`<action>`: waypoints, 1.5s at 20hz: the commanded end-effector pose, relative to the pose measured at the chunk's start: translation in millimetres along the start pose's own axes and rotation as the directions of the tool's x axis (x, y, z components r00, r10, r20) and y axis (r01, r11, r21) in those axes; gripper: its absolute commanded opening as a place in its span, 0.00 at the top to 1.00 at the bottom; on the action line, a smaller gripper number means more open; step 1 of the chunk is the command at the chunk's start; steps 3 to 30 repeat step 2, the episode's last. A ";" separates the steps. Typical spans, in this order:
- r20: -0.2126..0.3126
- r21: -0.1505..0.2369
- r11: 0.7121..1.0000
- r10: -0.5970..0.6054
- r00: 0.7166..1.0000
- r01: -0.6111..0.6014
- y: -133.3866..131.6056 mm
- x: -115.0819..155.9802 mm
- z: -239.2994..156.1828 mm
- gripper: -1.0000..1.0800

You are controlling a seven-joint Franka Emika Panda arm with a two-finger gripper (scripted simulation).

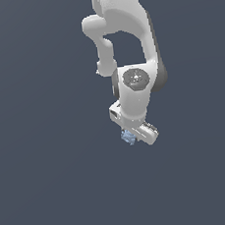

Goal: Pick up the object and move it to a goal position.

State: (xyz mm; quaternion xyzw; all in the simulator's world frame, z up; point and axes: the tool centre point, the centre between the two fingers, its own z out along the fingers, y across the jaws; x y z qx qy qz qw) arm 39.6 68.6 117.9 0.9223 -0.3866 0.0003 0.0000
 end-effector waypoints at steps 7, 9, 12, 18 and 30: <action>0.000 0.000 1.000 0.001 1.000 -0.001 0.6 0.7 0.8 1.00; 0.000 0.000 1.000 0.001 1.000 -0.001 0.6 0.7 0.8 1.00; 0.000 0.000 1.000 0.001 1.000 -0.001 0.6 0.7 0.8 1.00; 0.000 0.000 1.000 0.001 1.000 -0.001 0.6 0.7 0.8 1.00; 0.000 0.000 1.000 0.001 1.000 -0.001 0.6 0.7 0.8 1.00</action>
